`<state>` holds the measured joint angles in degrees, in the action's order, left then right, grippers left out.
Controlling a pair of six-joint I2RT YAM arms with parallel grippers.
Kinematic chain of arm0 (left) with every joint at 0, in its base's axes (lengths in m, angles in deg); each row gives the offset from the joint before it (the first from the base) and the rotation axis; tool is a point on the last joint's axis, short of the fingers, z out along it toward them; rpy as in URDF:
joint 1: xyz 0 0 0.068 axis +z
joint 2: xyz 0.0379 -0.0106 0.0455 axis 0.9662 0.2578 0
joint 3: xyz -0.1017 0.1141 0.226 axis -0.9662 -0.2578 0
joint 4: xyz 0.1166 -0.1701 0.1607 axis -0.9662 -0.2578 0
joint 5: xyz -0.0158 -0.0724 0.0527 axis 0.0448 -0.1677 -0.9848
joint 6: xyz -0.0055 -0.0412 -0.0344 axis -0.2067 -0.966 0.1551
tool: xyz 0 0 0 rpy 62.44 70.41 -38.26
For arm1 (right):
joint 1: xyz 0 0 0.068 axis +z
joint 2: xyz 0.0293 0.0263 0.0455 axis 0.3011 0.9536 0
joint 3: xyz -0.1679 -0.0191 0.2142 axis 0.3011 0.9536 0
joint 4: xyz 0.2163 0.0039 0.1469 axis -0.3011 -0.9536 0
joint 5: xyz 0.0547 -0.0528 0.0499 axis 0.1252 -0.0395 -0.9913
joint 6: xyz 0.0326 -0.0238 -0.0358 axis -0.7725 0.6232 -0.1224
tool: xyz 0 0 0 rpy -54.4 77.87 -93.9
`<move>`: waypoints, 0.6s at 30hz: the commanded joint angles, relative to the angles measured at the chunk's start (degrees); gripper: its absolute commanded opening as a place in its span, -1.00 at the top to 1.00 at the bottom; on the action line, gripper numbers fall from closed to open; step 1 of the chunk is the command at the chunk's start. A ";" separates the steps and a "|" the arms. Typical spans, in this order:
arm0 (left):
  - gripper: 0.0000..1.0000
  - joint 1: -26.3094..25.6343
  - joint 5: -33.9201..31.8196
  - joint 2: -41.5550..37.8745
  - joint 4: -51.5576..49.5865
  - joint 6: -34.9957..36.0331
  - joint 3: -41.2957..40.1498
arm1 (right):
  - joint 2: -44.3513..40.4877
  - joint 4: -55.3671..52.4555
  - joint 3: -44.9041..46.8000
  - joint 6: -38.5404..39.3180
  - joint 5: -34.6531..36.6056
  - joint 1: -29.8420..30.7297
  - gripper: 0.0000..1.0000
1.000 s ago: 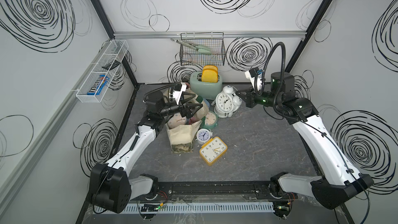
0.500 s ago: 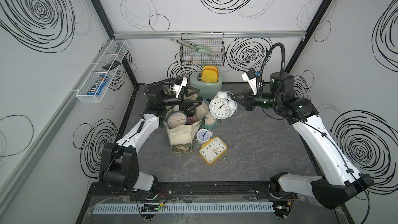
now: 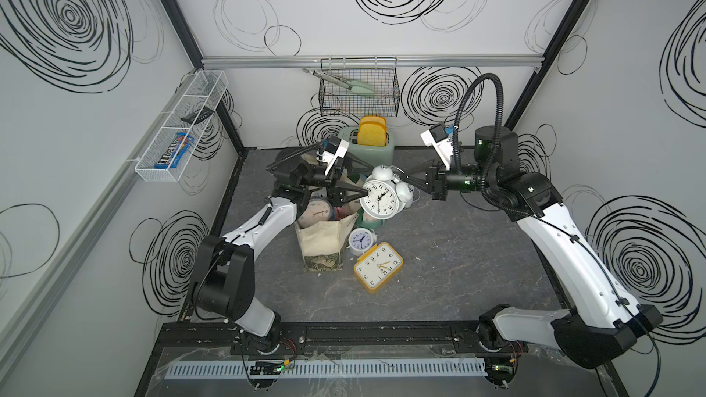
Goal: Put the alarm clock into the canvas bag
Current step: Pick up the alarm from the center of the board.
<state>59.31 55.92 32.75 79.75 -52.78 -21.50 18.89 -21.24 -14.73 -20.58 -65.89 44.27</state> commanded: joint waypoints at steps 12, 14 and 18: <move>-0.98 -1.83 6.20 7.05 37.11 -34.12 5.98 | -0.29 6.05 -3.61 0.09 -4.90 1.37 1.00; -0.95 -1.92 6.51 6.95 36.61 -33.78 5.38 | -0.12 6.30 -3.82 0.19 -4.61 1.41 1.00; -0.82 -2.49 6.77 7.18 35.96 -33.70 4.95 | 0.84 6.54 -4.85 -0.12 -4.84 1.39 1.00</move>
<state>57.43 61.67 40.79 104.93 -85.04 -16.51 19.64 -19.60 -16.47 -20.76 -68.73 45.38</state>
